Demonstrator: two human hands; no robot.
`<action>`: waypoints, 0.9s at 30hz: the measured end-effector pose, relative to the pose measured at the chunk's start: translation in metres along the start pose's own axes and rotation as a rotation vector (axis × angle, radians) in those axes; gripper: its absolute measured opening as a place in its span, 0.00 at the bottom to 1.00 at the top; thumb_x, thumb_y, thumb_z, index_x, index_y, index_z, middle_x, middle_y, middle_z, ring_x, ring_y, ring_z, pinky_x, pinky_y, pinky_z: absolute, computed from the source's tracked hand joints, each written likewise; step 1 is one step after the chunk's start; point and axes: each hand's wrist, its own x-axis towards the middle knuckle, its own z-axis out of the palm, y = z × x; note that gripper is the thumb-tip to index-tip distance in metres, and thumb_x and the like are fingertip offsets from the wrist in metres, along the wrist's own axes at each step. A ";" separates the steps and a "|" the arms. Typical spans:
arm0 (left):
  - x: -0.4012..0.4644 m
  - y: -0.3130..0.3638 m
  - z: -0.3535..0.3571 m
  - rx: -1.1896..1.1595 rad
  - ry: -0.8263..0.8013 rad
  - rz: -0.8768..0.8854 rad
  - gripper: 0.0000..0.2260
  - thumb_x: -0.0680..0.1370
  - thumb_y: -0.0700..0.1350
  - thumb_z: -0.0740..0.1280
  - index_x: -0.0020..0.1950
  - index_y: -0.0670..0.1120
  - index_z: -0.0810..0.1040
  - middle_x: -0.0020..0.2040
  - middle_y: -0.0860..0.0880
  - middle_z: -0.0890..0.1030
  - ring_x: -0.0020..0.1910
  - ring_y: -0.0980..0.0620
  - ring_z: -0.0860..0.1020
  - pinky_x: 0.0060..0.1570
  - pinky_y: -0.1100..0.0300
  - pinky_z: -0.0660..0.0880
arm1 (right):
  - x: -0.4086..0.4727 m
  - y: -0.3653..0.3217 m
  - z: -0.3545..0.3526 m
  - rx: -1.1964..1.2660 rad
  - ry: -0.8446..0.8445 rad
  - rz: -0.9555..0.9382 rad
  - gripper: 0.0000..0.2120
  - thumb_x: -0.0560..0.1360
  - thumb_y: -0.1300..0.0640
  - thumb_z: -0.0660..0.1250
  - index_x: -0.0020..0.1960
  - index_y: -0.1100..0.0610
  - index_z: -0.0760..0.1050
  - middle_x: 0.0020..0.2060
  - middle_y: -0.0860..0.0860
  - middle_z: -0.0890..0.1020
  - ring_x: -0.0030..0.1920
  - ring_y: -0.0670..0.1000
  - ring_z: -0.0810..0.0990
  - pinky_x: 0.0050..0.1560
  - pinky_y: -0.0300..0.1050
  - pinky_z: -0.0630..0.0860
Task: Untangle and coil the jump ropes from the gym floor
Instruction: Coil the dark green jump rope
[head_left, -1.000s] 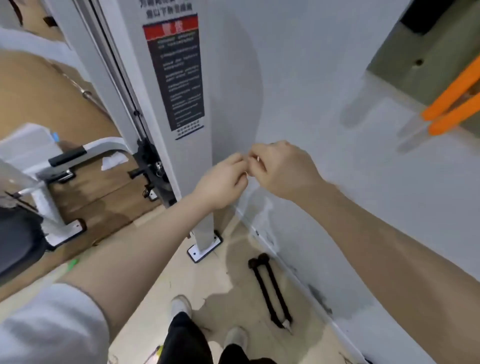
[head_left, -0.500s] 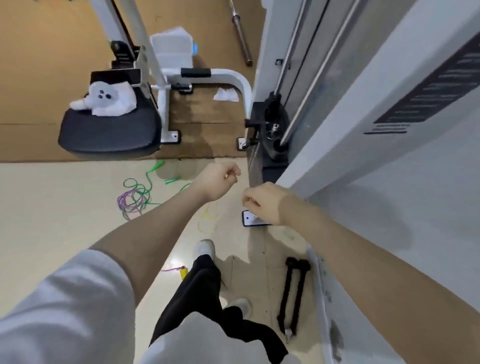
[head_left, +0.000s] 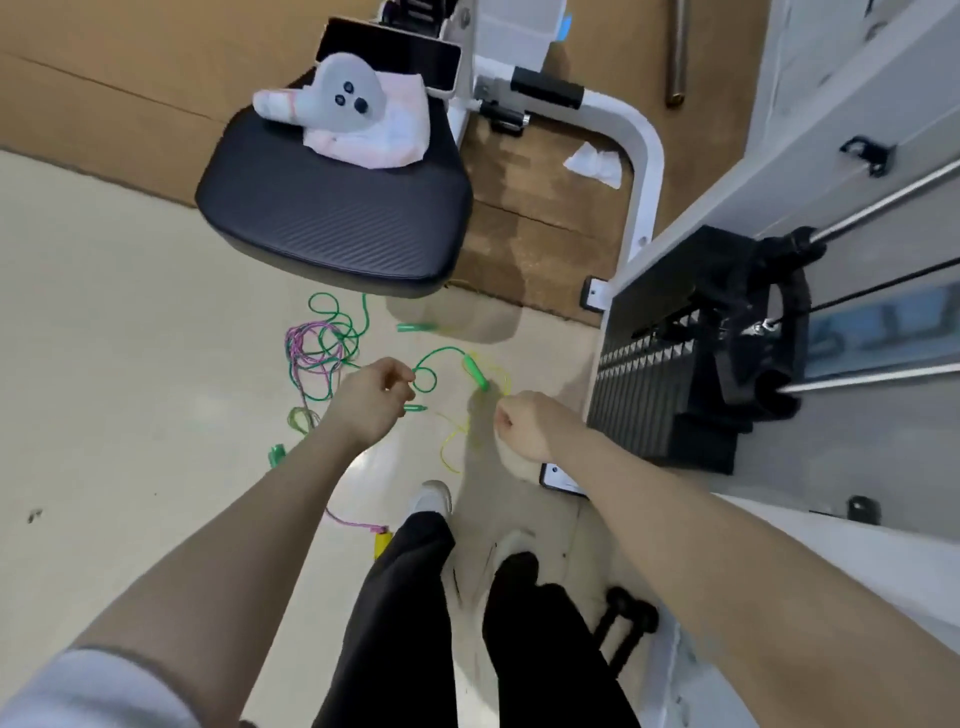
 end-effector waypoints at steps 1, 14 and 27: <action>0.013 -0.012 0.011 -0.013 0.002 -0.020 0.09 0.78 0.37 0.59 0.54 0.41 0.76 0.47 0.45 0.80 0.38 0.49 0.77 0.31 0.73 0.68 | 0.021 0.007 0.012 0.003 -0.005 0.005 0.13 0.79 0.58 0.55 0.58 0.63 0.73 0.52 0.59 0.78 0.51 0.58 0.77 0.51 0.48 0.74; 0.259 -0.178 0.183 -0.123 0.050 -0.080 0.08 0.77 0.37 0.59 0.53 0.43 0.76 0.47 0.45 0.80 0.34 0.52 0.76 0.34 0.63 0.70 | 0.317 0.165 0.197 0.010 0.107 0.156 0.14 0.78 0.60 0.54 0.60 0.62 0.71 0.59 0.62 0.75 0.61 0.61 0.73 0.57 0.48 0.71; 0.313 -0.314 0.197 -0.249 0.150 -0.199 0.10 0.77 0.33 0.56 0.53 0.41 0.74 0.44 0.44 0.79 0.36 0.49 0.74 0.38 0.60 0.71 | 0.468 0.164 0.283 0.113 0.389 0.133 0.19 0.76 0.59 0.63 0.65 0.62 0.64 0.59 0.61 0.73 0.61 0.61 0.72 0.55 0.50 0.68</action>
